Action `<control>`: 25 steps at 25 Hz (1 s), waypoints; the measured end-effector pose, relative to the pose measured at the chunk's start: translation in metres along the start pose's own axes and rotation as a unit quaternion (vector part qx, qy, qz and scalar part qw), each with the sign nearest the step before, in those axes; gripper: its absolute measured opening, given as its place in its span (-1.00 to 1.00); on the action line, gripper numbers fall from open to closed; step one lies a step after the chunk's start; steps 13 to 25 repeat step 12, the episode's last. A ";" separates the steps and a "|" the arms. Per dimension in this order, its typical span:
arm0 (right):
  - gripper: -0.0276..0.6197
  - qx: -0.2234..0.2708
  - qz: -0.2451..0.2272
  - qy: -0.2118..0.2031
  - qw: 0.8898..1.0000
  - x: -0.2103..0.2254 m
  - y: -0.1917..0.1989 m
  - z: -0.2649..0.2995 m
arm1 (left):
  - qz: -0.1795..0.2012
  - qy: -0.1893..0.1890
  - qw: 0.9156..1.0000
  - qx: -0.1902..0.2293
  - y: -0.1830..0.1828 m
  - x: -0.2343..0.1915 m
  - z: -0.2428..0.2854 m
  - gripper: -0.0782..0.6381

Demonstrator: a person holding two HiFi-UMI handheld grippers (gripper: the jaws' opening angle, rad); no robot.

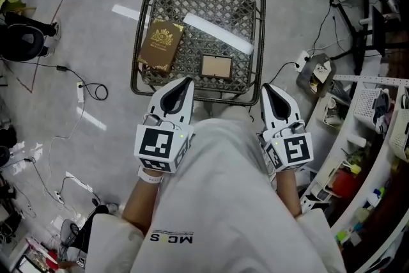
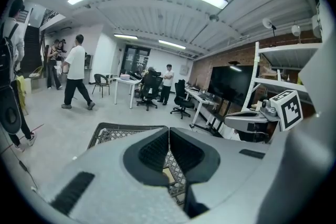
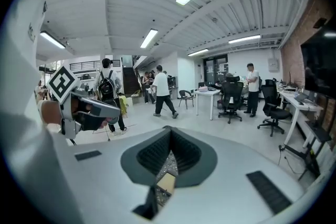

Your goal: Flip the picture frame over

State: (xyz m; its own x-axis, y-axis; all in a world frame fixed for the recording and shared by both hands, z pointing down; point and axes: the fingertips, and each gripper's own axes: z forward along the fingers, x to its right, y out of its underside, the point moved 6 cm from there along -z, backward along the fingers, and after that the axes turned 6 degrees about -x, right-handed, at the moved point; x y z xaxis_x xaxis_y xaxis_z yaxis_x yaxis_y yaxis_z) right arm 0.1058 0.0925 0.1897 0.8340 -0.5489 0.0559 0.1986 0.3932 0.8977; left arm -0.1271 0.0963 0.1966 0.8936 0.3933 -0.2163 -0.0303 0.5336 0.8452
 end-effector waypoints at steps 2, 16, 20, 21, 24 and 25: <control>-0.86 -0.001 -0.004 -0.001 1.000 -0.002 -0.001 0.000 | -0.003 -0.001 1.000 0.001 0.002 -0.001 -0.001 -0.70; -0.86 0.001 -0.009 -0.003 1.000 -0.010 -0.001 -0.002 | 0.004 -0.004 1.000 0.009 0.000 -0.002 -0.007 -0.70; -0.86 0.001 -0.009 -0.003 1.000 -0.010 -0.001 -0.002 | 0.004 -0.004 1.000 0.009 0.000 -0.002 -0.007 -0.70; -0.86 0.001 -0.009 -0.003 1.000 -0.010 -0.001 -0.002 | 0.004 -0.004 1.000 0.009 0.000 -0.002 -0.007 -0.70; -0.86 0.001 -0.009 -0.003 1.000 -0.010 -0.001 -0.002 | 0.004 -0.004 1.000 0.009 0.000 -0.002 -0.007 -0.70; -0.86 0.001 -0.009 -0.003 1.000 -0.010 -0.001 -0.002 | 0.004 -0.004 1.000 0.009 0.000 -0.002 -0.007 -0.70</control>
